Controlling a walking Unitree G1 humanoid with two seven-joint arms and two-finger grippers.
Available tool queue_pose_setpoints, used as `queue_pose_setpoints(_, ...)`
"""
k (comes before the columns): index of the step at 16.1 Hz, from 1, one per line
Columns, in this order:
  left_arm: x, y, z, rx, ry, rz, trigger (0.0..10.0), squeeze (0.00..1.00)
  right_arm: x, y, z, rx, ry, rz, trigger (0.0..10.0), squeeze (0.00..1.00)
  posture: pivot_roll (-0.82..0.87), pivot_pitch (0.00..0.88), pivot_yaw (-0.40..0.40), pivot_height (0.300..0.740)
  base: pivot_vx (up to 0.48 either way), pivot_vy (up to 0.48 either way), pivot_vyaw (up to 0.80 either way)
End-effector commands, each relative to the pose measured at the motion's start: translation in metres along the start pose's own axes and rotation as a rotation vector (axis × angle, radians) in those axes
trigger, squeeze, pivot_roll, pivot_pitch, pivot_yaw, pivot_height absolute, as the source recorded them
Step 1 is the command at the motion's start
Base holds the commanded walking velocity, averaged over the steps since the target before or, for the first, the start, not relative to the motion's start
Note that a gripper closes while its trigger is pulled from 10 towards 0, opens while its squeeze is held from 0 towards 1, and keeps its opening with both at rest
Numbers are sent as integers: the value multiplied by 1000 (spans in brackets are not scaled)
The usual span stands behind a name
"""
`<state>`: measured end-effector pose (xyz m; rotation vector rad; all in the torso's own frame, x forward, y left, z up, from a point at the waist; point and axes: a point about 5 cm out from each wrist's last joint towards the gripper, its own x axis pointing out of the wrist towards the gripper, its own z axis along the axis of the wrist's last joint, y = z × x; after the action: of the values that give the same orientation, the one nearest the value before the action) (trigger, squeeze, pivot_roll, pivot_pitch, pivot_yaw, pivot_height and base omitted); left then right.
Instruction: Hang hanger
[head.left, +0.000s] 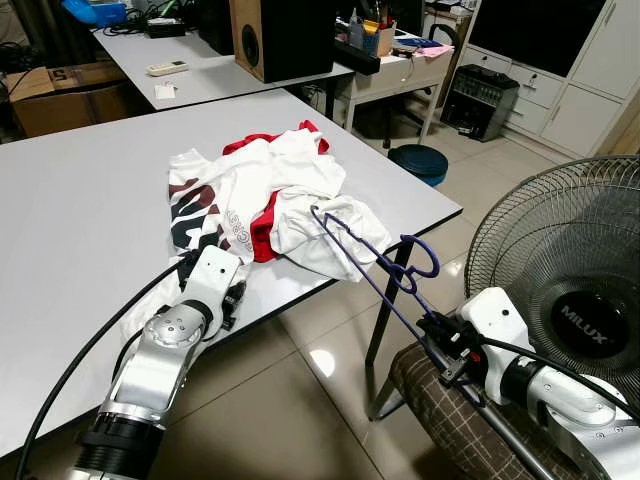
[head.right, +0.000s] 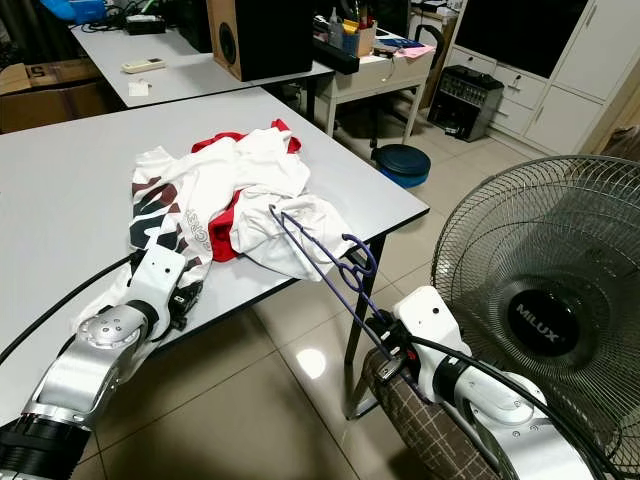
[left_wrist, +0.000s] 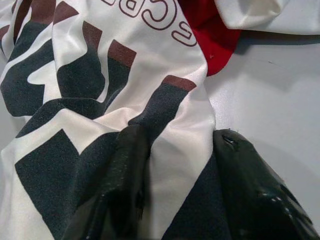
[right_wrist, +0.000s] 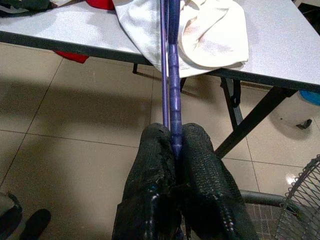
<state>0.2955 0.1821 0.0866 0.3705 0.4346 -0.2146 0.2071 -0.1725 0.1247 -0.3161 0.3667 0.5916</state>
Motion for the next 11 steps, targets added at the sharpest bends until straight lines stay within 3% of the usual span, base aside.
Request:
queue_pose_setpoints(1, 2, 1, 3, 9, -7, -2, 0, 0, 0, -1, 6, -30, -13, 9, 10000, 0, -109, 0, -52, 740, 0, 0, 0)
queue_pose_setpoints(7, 0, 1, 3, -3, -12, -18, 0, 0, 0, 0, 6, -41, -14, 22, 10000, 0, -104, 0, -58, 740, 0, 0, 0)
queue_pose_setpoints(10, -2, 7, 13, -10, -81, -31, 0, 0, 1, -8, 8, -46, -42, -31, 10000, 0, -102, 0, -61, 740, 0, 0, 0)
queue_pose_setpoints(11, -7, 15, 25, 3, -135, -71, 0, 0, 2, -15, 13, -24, -75, -82, 10000, 0, -100, 0, -58, 740, 0, 0, 0)
